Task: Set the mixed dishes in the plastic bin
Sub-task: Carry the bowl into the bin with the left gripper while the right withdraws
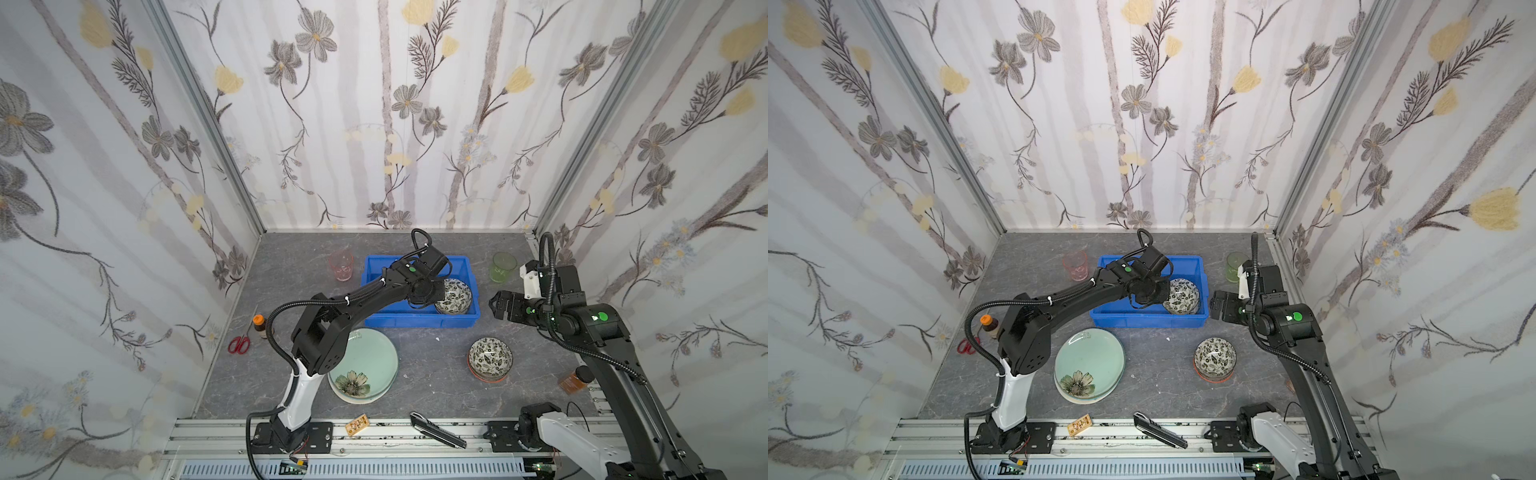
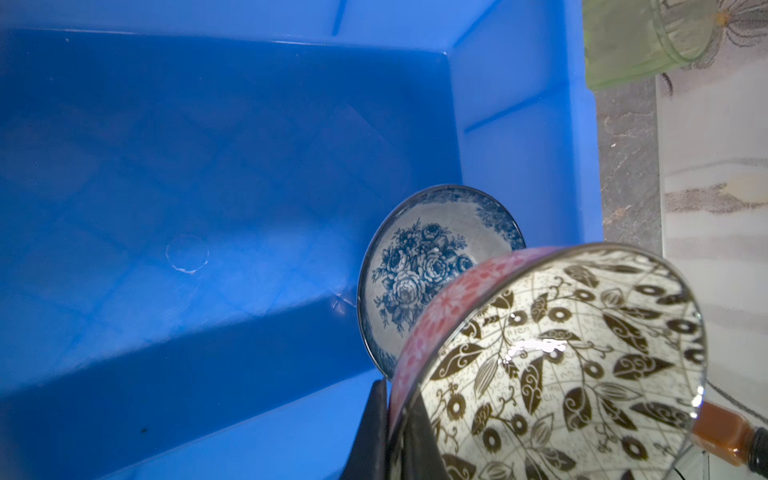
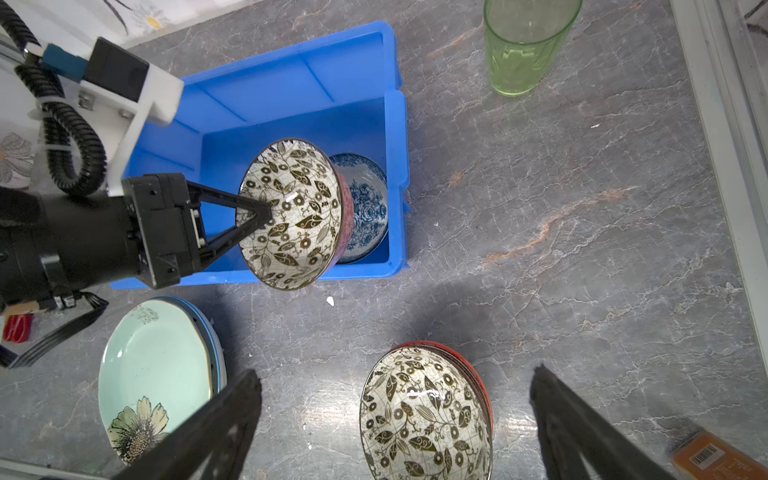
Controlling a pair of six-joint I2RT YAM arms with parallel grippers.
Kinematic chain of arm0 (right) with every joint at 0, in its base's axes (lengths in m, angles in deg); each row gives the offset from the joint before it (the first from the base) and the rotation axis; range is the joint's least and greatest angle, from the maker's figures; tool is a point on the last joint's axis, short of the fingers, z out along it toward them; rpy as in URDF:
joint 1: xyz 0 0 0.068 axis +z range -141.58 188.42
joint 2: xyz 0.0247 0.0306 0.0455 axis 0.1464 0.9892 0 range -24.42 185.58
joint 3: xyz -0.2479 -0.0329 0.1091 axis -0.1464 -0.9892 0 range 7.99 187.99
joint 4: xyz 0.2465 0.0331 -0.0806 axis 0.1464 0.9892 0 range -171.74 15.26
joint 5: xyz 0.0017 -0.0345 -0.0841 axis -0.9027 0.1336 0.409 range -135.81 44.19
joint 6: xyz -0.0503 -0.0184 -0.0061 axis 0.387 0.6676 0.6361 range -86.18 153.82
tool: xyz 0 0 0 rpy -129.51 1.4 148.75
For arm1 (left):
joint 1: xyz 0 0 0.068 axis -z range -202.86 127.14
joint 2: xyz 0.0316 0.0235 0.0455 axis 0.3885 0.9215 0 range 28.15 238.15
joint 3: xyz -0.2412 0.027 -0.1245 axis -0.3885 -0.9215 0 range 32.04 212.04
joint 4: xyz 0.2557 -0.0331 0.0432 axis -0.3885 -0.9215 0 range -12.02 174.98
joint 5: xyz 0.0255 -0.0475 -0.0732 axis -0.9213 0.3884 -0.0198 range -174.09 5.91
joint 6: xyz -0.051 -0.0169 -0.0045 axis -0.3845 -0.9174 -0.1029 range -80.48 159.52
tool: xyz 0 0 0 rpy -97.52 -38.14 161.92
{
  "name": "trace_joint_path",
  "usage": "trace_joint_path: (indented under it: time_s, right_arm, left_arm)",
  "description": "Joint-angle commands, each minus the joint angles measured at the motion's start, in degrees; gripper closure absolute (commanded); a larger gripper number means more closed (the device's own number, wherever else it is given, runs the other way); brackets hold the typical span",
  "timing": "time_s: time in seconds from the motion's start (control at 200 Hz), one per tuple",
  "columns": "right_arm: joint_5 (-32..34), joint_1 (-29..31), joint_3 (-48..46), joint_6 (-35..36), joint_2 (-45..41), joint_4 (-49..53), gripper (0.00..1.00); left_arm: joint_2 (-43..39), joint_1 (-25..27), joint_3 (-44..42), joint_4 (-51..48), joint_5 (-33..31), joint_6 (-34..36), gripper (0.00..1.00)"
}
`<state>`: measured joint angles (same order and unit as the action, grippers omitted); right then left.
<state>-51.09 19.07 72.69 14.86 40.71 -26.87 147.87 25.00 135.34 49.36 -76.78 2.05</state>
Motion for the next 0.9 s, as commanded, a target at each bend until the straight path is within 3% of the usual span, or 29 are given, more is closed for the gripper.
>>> trace_joint_path:
  time_s: [0.0, 0.899]
  right_arm:
    - [-1.3, -0.5, -1.1, 0.9, 0.0, -3.5, 0.0]
    - [-3.7, -1.7, -4.8, 2.0, 2.5, -6.2, 0.0]
  left_arm:
    - [1.3, -0.1, 1.7, -0.1, -0.1, 1.0, 1.0]
    - [8.4, -0.1, 7.9, -2.0, 0.4, 1.6, 1.0]
